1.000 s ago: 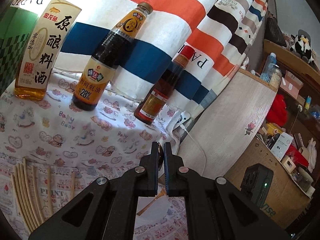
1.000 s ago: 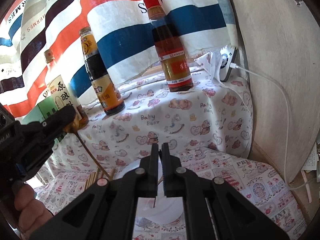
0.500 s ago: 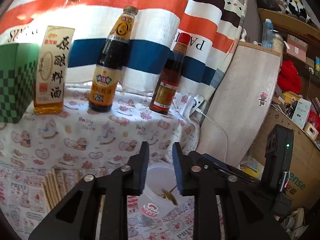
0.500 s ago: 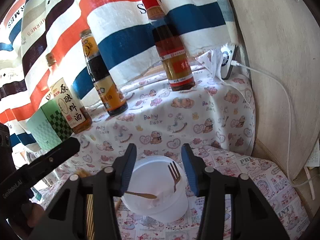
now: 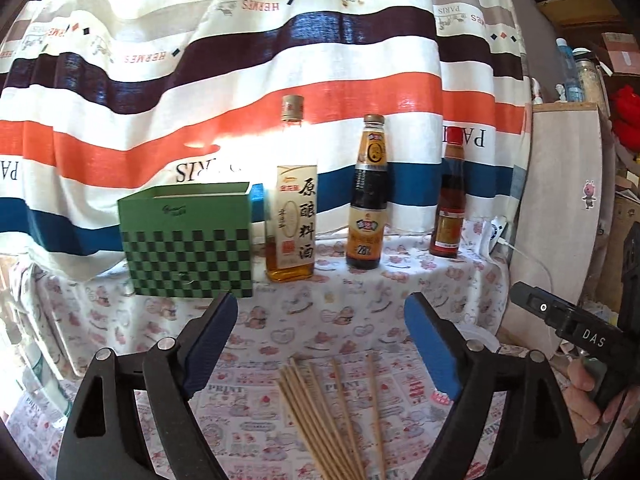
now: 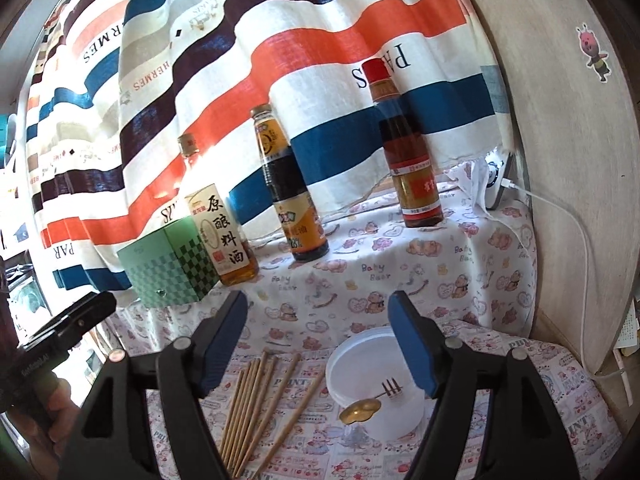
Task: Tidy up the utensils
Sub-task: 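Withdraw both open tools from the container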
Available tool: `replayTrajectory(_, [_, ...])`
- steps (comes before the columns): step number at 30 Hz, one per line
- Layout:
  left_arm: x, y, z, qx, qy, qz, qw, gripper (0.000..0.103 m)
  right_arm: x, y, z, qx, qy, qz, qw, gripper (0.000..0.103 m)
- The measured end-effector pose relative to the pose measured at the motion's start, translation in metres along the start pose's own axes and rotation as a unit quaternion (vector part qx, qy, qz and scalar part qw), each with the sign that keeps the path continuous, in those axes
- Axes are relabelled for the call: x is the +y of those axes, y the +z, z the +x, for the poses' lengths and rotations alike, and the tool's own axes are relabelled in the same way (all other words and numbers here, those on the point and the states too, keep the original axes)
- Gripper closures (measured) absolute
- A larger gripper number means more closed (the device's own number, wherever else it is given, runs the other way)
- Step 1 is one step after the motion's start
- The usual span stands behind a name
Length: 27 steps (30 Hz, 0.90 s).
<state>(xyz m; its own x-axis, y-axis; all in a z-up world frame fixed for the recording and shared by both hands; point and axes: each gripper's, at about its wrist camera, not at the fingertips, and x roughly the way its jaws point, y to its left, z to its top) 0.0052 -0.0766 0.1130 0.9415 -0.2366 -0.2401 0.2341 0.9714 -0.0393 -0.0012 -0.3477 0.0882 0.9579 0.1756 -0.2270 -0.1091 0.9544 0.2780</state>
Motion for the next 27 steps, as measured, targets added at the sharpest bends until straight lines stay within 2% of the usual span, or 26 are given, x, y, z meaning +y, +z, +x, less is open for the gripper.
replayTrajectory(4, [0.024, -0.030, -0.002, 0.001, 0.014, -0.025, 0.9996, 0.012, 0.011, -0.008, 0.001, 0.006, 0.009, -0.011, 1.000, 0.030])
replayTrajectory(7, [0.039, -0.046, 0.013, 0.040, 0.022, -0.052, 0.9976, 0.012, 0.019, -0.014, 0.004, 0.012, 0.012, -0.018, 1.000, 0.029])
replayTrajectory(8, [0.042, -0.049, 0.017, 0.041, 0.021, -0.050, 0.9977, 0.012, 0.022, -0.016, 0.005, 0.013, 0.015, -0.022, 1.000, 0.029])
replayTrajectory(11, [0.048, -0.056, 0.030, 0.052, 0.068, -0.041, 0.9955, 0.012, 0.031, -0.024, 0.005, 0.011, 0.007, -0.035, 0.999, 0.024])
replayTrajectory(15, [0.065, -0.067, 0.050, 0.109, 0.071, -0.086, 0.9878, 0.011, 0.042, -0.033, 0.010, 0.017, 0.002, -0.055, 0.998, 0.021])
replayTrajectory(17, [0.072, -0.074, 0.058, 0.123, 0.068, -0.103, 0.9846, 0.011, 0.045, -0.037, 0.012, 0.016, -0.003, -0.062, 0.998, 0.018])
replayTrajectory(22, [0.071, -0.077, 0.062, 0.124, 0.099, -0.076, 0.9844, 0.011, 0.047, -0.042, 0.015, 0.017, -0.007, -0.066, 0.998, 0.016])
replayTrajectory(25, [0.071, -0.078, 0.063, 0.128, 0.092, -0.075, 0.9846, 0.011, 0.051, -0.045, 0.016, 0.025, -0.005, -0.079, 0.997, 0.016])
replayTrajectory(27, [0.078, -0.081, 0.069, 0.146, 0.049, -0.097, 0.9833, 0.010, 0.057, -0.047, 0.017, 0.037, -0.003, -0.099, 0.994, 0.016])
